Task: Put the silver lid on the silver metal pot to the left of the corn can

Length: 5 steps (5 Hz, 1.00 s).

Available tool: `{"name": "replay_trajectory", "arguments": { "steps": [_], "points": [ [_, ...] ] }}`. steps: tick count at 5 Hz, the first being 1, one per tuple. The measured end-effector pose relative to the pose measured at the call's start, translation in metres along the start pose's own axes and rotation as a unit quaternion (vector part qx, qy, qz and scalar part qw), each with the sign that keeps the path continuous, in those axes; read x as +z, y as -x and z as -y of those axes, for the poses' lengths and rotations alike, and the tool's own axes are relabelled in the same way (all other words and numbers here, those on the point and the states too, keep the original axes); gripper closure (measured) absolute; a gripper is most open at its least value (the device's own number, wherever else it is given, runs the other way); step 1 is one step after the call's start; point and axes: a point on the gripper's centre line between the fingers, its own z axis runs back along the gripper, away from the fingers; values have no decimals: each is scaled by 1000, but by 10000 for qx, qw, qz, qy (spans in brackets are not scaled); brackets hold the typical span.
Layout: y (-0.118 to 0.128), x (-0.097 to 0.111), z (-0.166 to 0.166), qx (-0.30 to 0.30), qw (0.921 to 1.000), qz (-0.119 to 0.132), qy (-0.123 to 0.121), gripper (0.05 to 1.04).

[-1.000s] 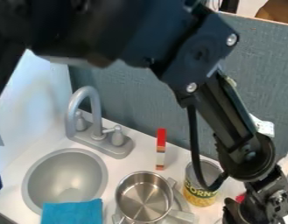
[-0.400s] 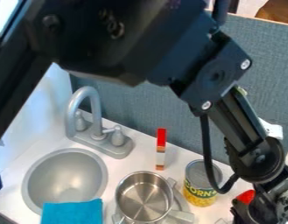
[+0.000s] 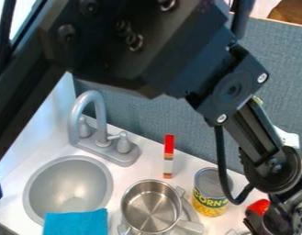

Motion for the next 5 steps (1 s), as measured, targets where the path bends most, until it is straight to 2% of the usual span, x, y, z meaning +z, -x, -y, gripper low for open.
{"name": "replay_trajectory", "arguments": {
  "steps": [2, 3, 4, 5],
  "points": [
    [7, 5, 0, 10, 10000, -20, 47, 765],
    [1, 42, 1, 132, 9990, 347, 247, 765],
    [10, 67, -22, 470, 9972, 481, 316, 765],
    [28, 75, -39, 580, 9970, 413, 310, 765]
  ]
}}
